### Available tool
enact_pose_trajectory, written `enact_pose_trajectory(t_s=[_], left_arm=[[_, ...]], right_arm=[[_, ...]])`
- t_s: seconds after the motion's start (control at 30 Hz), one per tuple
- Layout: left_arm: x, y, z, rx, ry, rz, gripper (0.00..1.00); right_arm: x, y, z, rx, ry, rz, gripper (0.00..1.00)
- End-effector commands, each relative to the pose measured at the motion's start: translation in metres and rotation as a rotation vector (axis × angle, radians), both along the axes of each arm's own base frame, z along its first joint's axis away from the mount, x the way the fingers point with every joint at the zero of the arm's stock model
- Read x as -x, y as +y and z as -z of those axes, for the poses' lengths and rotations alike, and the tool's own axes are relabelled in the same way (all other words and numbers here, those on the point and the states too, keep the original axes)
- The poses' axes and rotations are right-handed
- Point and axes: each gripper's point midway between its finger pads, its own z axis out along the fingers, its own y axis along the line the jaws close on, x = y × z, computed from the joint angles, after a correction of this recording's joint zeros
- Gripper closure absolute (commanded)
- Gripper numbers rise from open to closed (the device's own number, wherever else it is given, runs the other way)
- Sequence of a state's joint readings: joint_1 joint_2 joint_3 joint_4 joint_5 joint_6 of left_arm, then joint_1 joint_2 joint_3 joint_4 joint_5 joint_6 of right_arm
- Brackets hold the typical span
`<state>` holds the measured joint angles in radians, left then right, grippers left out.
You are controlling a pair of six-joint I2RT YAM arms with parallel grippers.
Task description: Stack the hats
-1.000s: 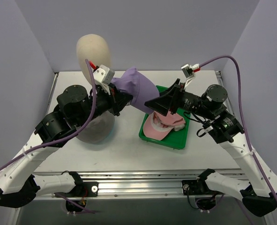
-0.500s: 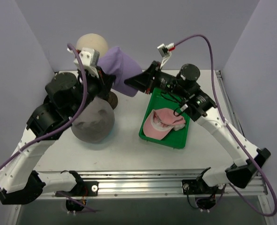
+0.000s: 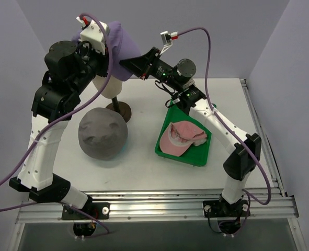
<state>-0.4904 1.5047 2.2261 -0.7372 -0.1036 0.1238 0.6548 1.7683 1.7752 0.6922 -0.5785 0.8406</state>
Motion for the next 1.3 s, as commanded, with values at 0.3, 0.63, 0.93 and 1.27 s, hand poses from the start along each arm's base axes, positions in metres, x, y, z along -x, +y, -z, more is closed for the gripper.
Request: enact_pose_trajectory(t_s=[0.3,0.63,0.93,1.27], left_arm=[[-0.044,0.019,-0.054,-0.114,-0.222,-0.073,0.8],[-0.019,0.039,-0.051,0.047,-0.107,-0.118,0.19],[-0.002,0.045,-0.017,0.231,0.087,-0.104,0.13],[-0.015,0.043,-0.004,0.515,0.193,0.151,0.12]], right_arm=[[-0.013,-0.004,-0.05,-0.308,-0.068,-0.126,1.0],[-0.033,0.001,-0.063,-0.45,-0.003,-0.19,1.0],[-0.044,-0.009,-0.08,-0.512,0.012,-0.167,1.0],[-0.072,-0.02,-0.075,-0.583,0.132,-0.172,1.0]])
